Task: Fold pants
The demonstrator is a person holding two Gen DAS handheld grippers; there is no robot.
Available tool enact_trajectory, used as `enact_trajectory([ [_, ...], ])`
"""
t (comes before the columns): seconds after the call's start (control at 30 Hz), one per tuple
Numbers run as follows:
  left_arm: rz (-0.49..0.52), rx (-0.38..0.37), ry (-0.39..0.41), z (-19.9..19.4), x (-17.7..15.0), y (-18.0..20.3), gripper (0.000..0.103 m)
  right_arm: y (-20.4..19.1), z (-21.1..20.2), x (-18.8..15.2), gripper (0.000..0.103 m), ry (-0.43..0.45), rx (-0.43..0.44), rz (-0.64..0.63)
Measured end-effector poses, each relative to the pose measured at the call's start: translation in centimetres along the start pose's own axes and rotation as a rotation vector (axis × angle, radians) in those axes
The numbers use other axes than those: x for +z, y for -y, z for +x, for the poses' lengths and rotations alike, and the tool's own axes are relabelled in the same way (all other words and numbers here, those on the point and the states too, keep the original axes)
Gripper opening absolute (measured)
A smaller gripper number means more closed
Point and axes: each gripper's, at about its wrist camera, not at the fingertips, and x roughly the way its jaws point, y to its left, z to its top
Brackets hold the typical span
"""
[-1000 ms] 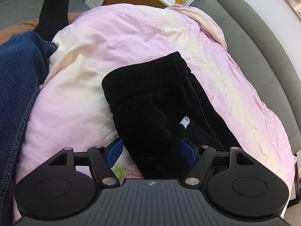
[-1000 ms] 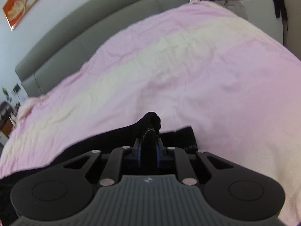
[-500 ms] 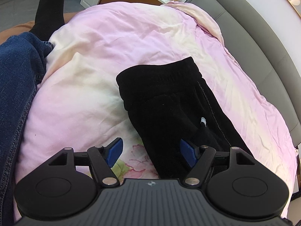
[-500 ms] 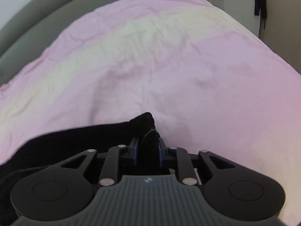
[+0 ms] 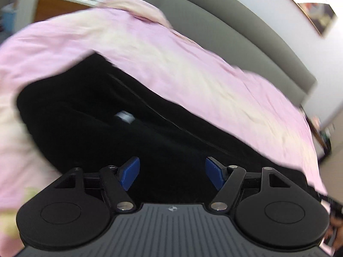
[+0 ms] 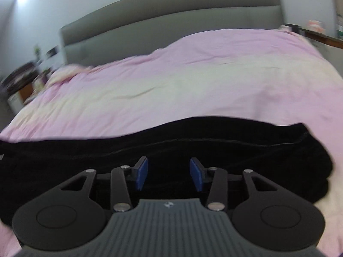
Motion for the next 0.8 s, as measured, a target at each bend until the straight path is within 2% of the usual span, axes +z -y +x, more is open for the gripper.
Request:
enact_trajectory([
  [0.03, 0.04, 0.024, -0.032, 1.5, -0.5, 0.6, 0.08, -2.7, 0.7, -0.6, 0.038, -0.034, 0.033, -0.098],
  [0.07, 0.068, 0.082, -0.067, 3.1, -0.9, 0.9, 0.078, -4.4, 1.3, -1.3, 0.038, -0.061, 0.034, -0.168],
  [0.1, 0.081, 0.141, -0.084, 4.5, -1.2, 0.7, 0.063, -5.7, 2.0, -2.1, 0.038, -0.086, 0.01, -0.236],
  [0.13, 0.072, 0.19, -0.083, 5.6, -1.4, 0.1, 0.043, -6.3, 2.3, -2.8, 0.038, -0.099, -0.016, -0.287],
  [0.2, -0.035, 0.207, -0.07, 6.2, -0.9, -1.6, 0.026, -5.8, 2.0, -3.5, 0.037, -0.111, -0.022, -0.29],
  [0.23, -0.11, 0.185, -0.067, 5.9, -0.5, -2.3, 0.026, -4.7, 1.5, -3.3, 0.037, -0.127, -0.018, -0.233],
  [0.3, -0.177, 0.16, -0.081, 5.4, 0.1, -2.9, 0.026, -2.7, 0.0, -3.3, 0.037, -0.156, 0.014, -0.119],
  [0.37, -0.154, 0.151, -0.083, 4.8, 0.3, -2.6, 0.03, -1.5, -1.4, -4.5, 0.037, -0.198, 0.014, -0.066],
  [0.4, -0.139, 0.155, -0.079, 4.4, 0.2, -2.4, 0.038, -0.9, -1.5, -5.3, 0.037, -0.24, -0.011, -0.053],
  [0.43, -0.13, 0.159, -0.07, 4.0, 0.1, -2.2, 0.048, -0.3, -1.4, -6.1, 0.042, -0.271, -0.044, -0.036],
  [0.47, -0.128, 0.164, -0.056, 3.4, -0.1, -2.0, 0.052, 0.3, -1.4, -6.3, 0.042, -0.283, -0.075, -0.008],
  [0.53, -0.123, 0.172, -0.024, 2.3, -0.7, -1.4, 0.066, 1.8, -2.5, -5.4, 0.033, -0.196, -0.1, 0.078],
  [0.63, -0.105, 0.169, 0.005, 0.9, -1.9, 0.0, 0.076, 4.5, -4.5, -4.0, 0.035, 0.026, -0.124, 0.26],
  [0.67, -0.098, 0.158, 0.008, 0.7, -2.2, 0.6, 0.076, 5.2, -4.6, -3.8, 0.034, 0.064, -0.128, 0.288],
  [0.73, -0.067, 0.128, 0.003, 0.7, -2.9, 2.1, 0.076, 6.3, -4.1, -3.5, 0.036, 0.099, -0.196, 0.289],
  [0.8, -0.024, 0.105, -0.002, 0.9, -3.3, 3.9, 0.077, 7.0, -2.5, -3.4, 0.037, 0.062, -0.251, 0.252],
])
